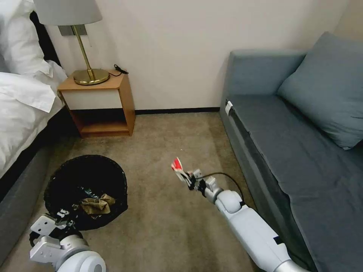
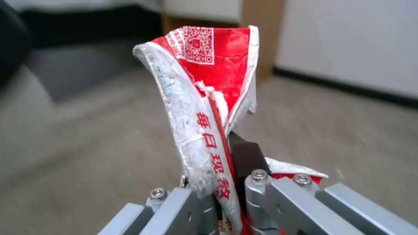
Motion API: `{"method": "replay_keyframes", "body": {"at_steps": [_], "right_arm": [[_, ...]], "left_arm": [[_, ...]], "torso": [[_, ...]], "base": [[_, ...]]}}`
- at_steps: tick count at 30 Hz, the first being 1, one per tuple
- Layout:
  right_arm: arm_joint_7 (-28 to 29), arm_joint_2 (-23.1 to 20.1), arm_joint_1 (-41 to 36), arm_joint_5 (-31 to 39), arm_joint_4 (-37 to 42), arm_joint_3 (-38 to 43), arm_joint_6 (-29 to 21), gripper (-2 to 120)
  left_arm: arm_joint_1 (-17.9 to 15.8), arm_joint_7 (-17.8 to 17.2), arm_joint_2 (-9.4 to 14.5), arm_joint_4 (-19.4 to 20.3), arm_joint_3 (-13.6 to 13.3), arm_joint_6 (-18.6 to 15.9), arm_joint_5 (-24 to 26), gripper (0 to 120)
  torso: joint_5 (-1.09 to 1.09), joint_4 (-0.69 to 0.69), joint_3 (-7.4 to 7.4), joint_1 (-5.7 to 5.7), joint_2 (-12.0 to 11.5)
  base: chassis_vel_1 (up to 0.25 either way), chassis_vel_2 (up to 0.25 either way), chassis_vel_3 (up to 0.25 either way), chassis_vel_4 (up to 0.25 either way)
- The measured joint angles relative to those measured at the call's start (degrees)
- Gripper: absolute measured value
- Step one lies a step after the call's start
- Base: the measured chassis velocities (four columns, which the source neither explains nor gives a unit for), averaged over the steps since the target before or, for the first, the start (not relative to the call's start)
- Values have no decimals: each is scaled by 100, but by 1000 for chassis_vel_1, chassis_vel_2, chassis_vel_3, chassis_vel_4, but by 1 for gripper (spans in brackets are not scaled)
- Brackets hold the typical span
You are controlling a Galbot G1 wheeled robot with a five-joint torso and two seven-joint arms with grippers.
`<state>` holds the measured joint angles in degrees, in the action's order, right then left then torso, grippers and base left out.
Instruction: Pick up the trash bin, then pick up the garbage on the floor and place it into the trash bin.
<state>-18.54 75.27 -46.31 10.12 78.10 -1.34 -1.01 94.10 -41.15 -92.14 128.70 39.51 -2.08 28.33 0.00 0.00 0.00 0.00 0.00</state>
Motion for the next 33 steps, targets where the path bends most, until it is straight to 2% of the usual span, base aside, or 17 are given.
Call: {"method": "replay_keyframes", "body": {"at_steps": [5,10,16,20,24,33], "right_arm": [[-33,-63,7,166,706,-279,-98,6],[-238,-71,197,479,1815,-967,-312,6],[-411,22,435,712,2095,-1509,-373,6],[-540,195,657,799,1968,-2070,-377,6],[-553,408,822,799,1388,-2475,-360,6],[-553,740,1135,749,381,-2633,-197,6]], "left_arm": [[2,-1,0,2,0,-1,-5,0],[7,-2,0,7,-10,-2,-25,0],[11,-3,0,14,-18,-5,-39,0],[10,-2,0,15,-34,-10,-46,0],[-1,-2,0,-4,-39,-12,-49,0],[-33,-2,0,-71,-38,-13,-48,0]], "torso": [[-1,0,0,0,0],[-1,0,0,0,0],[-1,0,0,0,0],[0,1,0,0,0],[-1,0,0,0,0],[-1,0,0,0,0]], "base": [[0,0,0,0],[0,0,0,0],[0,0,0,0],[0,0,0,0],[0,0,0,0],[0,0,0,0]]}}
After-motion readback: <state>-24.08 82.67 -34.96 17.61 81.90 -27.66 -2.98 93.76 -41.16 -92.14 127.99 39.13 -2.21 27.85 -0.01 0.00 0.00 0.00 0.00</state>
